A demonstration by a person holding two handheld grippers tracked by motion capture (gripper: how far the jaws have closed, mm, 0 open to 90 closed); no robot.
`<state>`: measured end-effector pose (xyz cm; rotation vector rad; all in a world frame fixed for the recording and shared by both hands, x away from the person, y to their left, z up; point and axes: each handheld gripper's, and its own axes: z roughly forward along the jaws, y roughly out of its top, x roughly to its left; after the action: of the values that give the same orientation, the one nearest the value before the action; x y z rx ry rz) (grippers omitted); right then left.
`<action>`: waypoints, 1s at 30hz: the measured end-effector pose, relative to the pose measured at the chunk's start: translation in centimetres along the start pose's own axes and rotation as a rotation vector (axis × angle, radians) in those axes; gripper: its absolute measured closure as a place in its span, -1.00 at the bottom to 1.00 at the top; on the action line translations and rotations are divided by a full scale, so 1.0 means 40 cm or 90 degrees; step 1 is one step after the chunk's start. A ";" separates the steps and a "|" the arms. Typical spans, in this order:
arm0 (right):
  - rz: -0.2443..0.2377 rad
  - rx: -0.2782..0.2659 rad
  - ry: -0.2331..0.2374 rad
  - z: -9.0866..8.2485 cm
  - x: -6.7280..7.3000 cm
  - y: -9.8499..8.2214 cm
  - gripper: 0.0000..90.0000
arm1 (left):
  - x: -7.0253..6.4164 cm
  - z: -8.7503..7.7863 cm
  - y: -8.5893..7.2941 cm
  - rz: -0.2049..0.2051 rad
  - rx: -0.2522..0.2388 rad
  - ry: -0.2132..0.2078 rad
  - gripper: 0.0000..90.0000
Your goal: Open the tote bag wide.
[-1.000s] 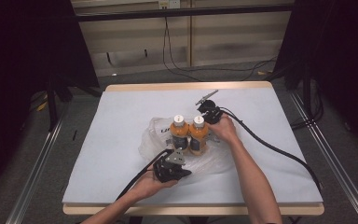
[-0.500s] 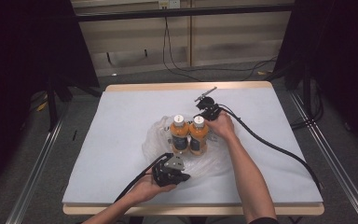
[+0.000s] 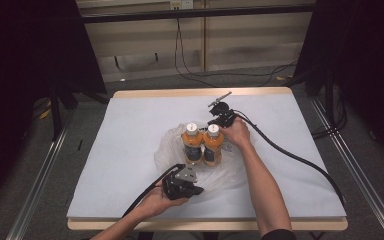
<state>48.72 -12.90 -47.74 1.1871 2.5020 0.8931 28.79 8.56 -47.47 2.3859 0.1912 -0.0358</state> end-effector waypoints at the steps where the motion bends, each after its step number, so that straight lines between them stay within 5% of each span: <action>1: 0.000 -0.004 -0.001 0.000 0.001 -0.001 1.00 | 0.000 -0.001 0.000 0.001 0.002 0.001 1.00; 16: -0.024 0.004 0.001 -0.006 0.012 -0.004 1.00 | 0.026 -0.005 0.001 -0.011 0.008 0.015 1.00; 22: -0.025 -0.017 0.025 -0.015 0.016 -0.006 1.00 | 0.031 -0.010 -0.006 -0.029 -0.024 0.001 1.00; 30: -0.029 -0.060 0.037 -0.075 0.016 -0.005 1.00 | 0.048 -0.068 0.003 -0.048 -0.082 0.020 1.00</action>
<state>46.84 -13.79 -45.48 1.0866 2.4911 1.0355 30.62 10.57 -45.56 2.2519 0.2892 -0.0197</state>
